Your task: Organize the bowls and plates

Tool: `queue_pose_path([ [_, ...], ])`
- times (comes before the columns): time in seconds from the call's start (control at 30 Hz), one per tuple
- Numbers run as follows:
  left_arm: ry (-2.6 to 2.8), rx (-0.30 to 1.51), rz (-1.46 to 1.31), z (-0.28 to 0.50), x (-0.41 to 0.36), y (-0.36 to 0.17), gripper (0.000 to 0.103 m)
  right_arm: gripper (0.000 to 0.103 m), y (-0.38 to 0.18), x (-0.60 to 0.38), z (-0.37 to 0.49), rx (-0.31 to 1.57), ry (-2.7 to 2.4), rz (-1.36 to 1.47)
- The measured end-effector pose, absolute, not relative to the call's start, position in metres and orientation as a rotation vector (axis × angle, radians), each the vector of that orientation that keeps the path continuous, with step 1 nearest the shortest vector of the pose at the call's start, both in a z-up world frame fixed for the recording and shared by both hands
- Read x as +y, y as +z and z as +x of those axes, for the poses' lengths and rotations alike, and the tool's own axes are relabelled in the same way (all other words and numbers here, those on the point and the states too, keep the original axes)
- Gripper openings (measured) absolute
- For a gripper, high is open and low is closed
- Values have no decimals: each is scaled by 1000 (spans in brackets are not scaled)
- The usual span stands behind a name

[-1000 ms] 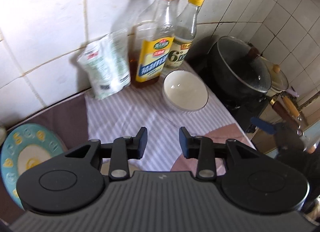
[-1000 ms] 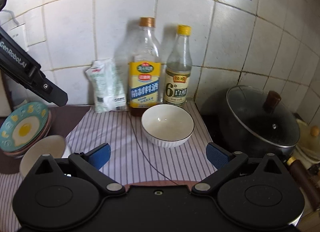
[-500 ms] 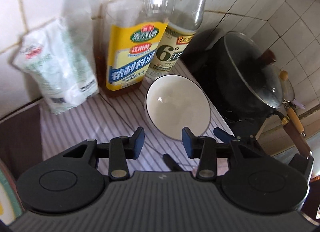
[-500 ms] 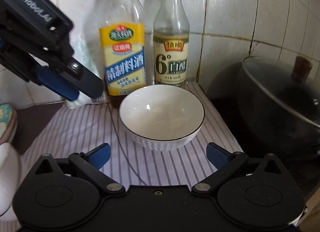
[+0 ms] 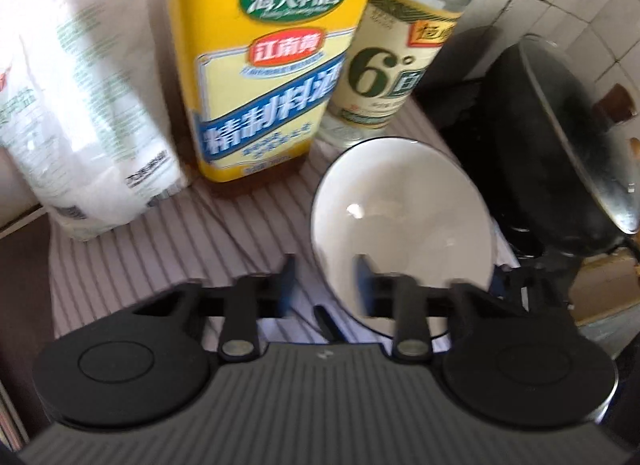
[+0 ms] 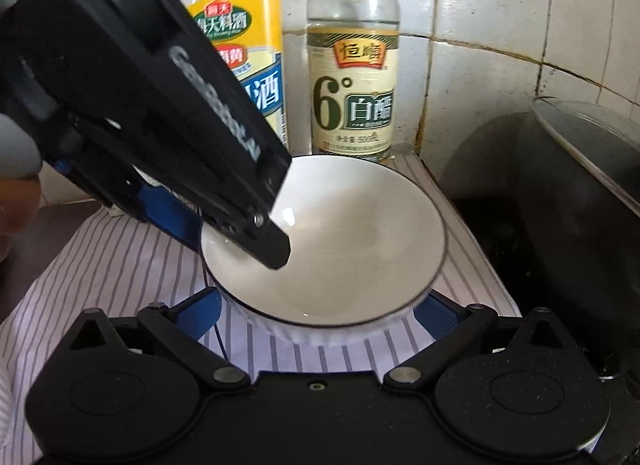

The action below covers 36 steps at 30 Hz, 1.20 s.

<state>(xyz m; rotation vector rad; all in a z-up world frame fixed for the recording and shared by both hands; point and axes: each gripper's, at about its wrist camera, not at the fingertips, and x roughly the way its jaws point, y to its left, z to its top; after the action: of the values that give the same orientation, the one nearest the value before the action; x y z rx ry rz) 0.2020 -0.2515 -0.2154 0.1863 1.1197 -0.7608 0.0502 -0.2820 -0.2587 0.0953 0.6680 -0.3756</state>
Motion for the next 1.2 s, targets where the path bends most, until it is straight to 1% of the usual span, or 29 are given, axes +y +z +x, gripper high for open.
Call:
queue_pose_path([
  [0.03,-769,1117,186,201,-251,-216,14,103,-260,-282,51,665,-380,97],
  [0.2,-757,1106,199,197,-250,-218,13,103,-260,-284,52,625,-381,127],
  [0.33,-763,1104,212,188,-243,-207,13,103,-254,-278,46,612,-386,146],
  [0.6,-767,1074,301,146,-219,-159,12,103,-213,-240,16,574,-418,122],
  [0.8,-779,1002,344,104,-185,-117,13,102,-176,-202,-11,537,-420,77],
  [1.03,-745,981,363,65,-148,-81,13,102,-145,-163,-41,503,-417,65],
  [1.2,-730,931,367,39,-120,-60,13,102,-123,-138,-60,486,-395,43],
])
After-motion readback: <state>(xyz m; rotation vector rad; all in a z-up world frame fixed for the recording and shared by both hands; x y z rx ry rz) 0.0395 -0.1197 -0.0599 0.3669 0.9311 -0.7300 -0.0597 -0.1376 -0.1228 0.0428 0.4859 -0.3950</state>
